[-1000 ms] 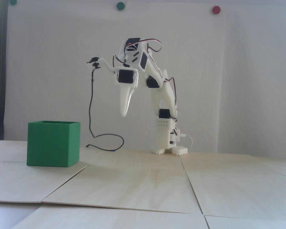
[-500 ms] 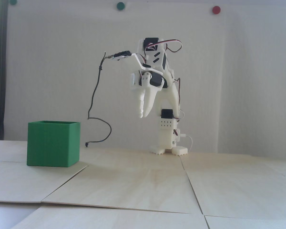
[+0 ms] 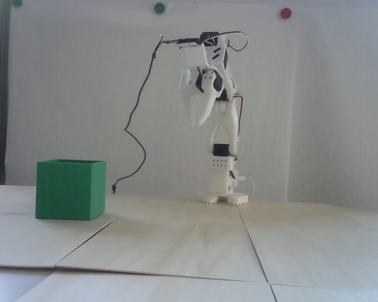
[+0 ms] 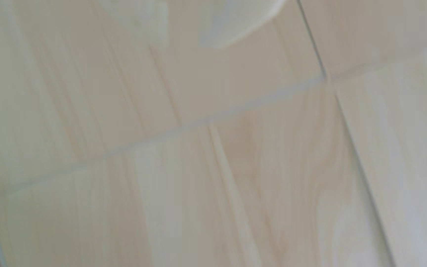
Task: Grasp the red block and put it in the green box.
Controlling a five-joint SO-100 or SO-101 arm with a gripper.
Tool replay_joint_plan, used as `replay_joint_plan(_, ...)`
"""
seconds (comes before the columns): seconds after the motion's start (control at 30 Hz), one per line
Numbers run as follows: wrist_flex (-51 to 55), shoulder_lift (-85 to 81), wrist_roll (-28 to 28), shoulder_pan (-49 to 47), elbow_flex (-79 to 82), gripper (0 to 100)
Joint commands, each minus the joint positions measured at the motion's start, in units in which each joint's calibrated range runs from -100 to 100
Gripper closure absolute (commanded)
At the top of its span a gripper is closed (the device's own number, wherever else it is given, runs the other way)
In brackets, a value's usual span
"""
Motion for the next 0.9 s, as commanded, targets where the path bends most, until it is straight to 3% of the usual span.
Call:
replay_joint_plan(0.0,0.7,-27.7,1.3,-5.0,23.7,98)
replay_joint_plan(0.17,-3.5,-45.5,0.2,-10.6,45.8,98)
replay_joint_plan(0.43,-23.8,-71.5,0.3,-11.4,83.0,98)
replay_joint_plan(0.87,-52.4,-87.3,0.5,-11.3,120.5,98)
